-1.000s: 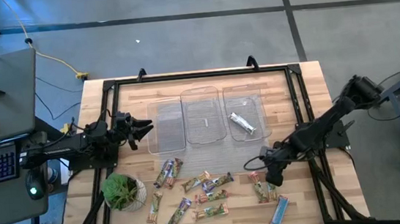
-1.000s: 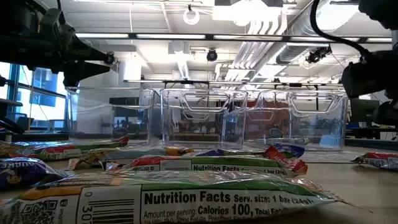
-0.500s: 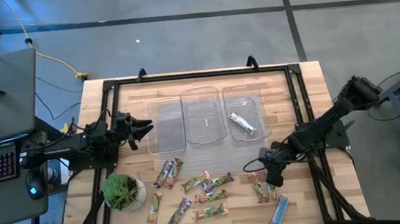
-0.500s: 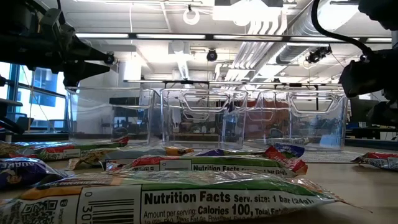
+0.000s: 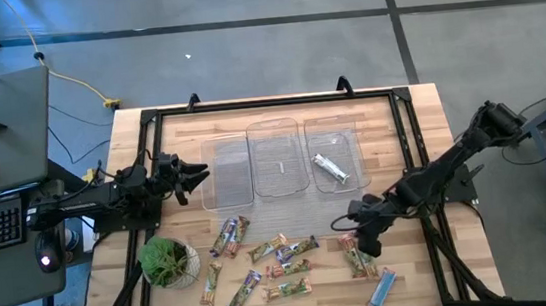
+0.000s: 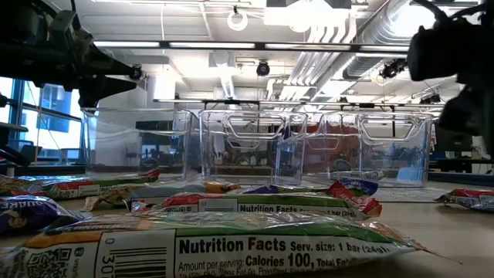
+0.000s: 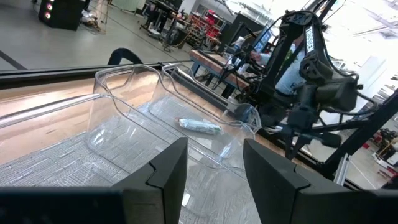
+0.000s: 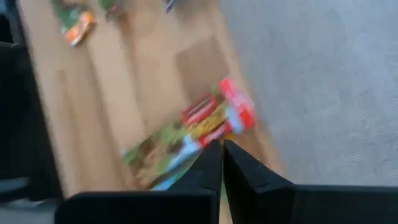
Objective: Pick and place Granola Bars by type
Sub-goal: Put the orange granola bar into the right transparent bin
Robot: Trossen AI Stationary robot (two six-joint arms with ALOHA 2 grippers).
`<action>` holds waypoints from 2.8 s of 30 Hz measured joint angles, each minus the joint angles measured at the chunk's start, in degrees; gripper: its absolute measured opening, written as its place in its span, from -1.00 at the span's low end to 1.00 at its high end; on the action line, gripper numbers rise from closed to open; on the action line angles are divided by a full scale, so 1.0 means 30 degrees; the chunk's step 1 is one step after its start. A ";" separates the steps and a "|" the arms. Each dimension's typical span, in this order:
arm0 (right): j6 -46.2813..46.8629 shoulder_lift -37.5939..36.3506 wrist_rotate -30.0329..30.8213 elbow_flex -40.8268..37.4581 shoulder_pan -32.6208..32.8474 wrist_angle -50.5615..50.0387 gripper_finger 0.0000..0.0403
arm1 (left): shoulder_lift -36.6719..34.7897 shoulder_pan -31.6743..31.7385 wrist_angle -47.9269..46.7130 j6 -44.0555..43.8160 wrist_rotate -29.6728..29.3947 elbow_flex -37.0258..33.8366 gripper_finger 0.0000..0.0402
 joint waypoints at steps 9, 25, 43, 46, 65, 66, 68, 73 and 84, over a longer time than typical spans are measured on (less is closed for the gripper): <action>0.1964 -0.0007 -0.1790 -0.0049 0.0091 -0.2982 -0.70 | 0.0000 -0.0005 0.0000 -0.0007 -0.0004 0.0000 -0.26; 0.4091 0.0000 0.0210 -0.0160 0.0240 -0.2180 -0.20 | 0.0002 0.0002 -0.0001 -0.0086 0.0047 0.0000 -0.26; 0.6044 0.0427 0.2051 -0.0160 0.0721 -0.1950 -0.41 | 0.0002 -0.0002 -0.0015 -0.0102 0.0102 0.0000 -0.26; 0.6239 0.1255 0.1339 -0.0160 0.0727 -0.1678 -0.43 | -0.0001 0.0001 -0.0015 -0.0093 0.0105 0.0000 -0.26; 0.6261 0.2836 0.0154 -0.0168 0.1617 0.0751 -0.44 | -0.0002 0.0002 -0.0015 -0.0080 0.0113 0.0000 -0.26; 0.6231 0.2841 0.0030 -0.0168 0.1632 0.0788 -0.44 | 0.0002 -0.0005 -0.0015 -0.0080 0.0113 0.0000 -0.26; 0.6013 0.2841 -0.0202 -0.0168 0.1621 0.0839 -0.44 | 0.0002 0.0002 -0.0015 -0.0080 0.0113 0.0000 -0.26; 0.5793 0.2924 -0.0235 -0.0168 0.1690 0.0873 -0.46 | -0.0005 -0.0005 -0.0015 -0.0087 0.0113 0.0000 -0.26; 0.4700 0.4168 -0.0132 -0.0129 0.1928 0.1716 -0.82 | -0.0003 0.0002 -0.0016 -0.0087 0.0113 0.0000 -0.26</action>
